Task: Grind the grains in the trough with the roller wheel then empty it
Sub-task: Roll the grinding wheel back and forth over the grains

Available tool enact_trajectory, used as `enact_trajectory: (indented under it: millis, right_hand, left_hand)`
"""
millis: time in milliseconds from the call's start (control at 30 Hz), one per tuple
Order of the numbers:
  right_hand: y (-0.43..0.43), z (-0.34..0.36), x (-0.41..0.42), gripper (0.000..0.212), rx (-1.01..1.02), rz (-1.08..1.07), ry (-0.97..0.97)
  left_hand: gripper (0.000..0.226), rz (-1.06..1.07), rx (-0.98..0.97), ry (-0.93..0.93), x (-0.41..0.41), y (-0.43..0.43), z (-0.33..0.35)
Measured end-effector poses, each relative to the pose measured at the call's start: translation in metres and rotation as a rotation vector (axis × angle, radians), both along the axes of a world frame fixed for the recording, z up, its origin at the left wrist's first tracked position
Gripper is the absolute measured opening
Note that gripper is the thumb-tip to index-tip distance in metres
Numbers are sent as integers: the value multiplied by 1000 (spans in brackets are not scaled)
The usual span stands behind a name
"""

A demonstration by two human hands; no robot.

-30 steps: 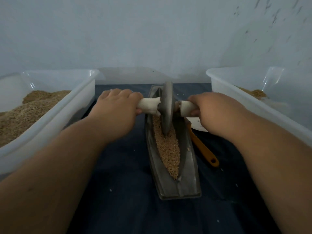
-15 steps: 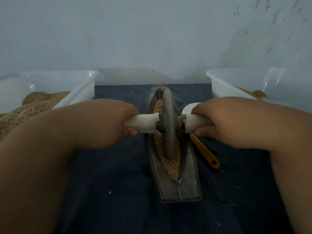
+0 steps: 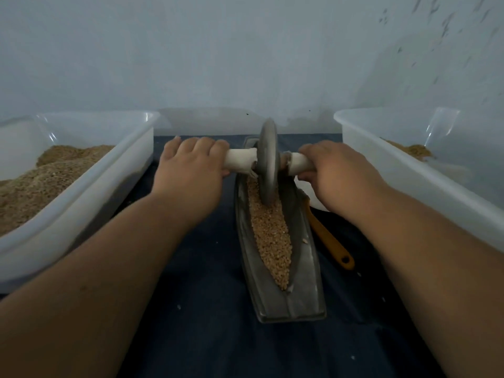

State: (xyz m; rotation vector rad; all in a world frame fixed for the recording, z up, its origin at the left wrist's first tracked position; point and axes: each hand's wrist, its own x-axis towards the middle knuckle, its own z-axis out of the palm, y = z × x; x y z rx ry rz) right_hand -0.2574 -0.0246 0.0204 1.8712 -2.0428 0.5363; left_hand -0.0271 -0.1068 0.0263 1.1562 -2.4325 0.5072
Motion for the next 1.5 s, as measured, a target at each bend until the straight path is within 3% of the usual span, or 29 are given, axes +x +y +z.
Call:
enact_trajectory:
  millis: [200, 367, 533, 600, 700, 800, 900, 1000, 1133, 1367, 1500]
  right_hand:
    - [14, 14, 7, 22, 70, 20, 5]
    - [56, 53, 17, 20, 417, 86, 0]
    - [77, 76, 18, 38, 637, 69, 11]
    - [74, 73, 18, 33, 614, 93, -11]
    - [56, 57, 20, 8, 446, 135, -43]
    - [29, 32, 17, 8, 263, 72, 5]
    - [9, 11, 8, 25, 70, -21, -3]
    - [4, 5, 7, 39, 15, -66, -50]
    - [16, 15, 10, 23, 61, -8, -5]
    - [68, 60, 25, 19, 462, 82, 60]
    - [73, 69, 25, 26, 562, 97, -26]
  left_hand:
    - [32, -43, 111, -74, 10, 3, 14]
    - [22, -102, 395, -283, 32, 26, 46]
    - [19, -135, 404, -351, 42, 44, 60]
    - [18, -120, 452, -344, 42, 40, 60]
    - [17, -88, 461, -337, 35, 25, 49]
    - [9, -78, 395, -183, 22, 7, 30]
    - [21, -81, 230, 46, 11, -3, 12]
    - [37, -62, 62, 69, 4, -3, 4]
    - [30, -83, 148, -40, 13, 0, 17]
    - [24, -113, 353, -373, 36, 34, 53]
    - [20, -117, 405, -421, 40, 43, 58]
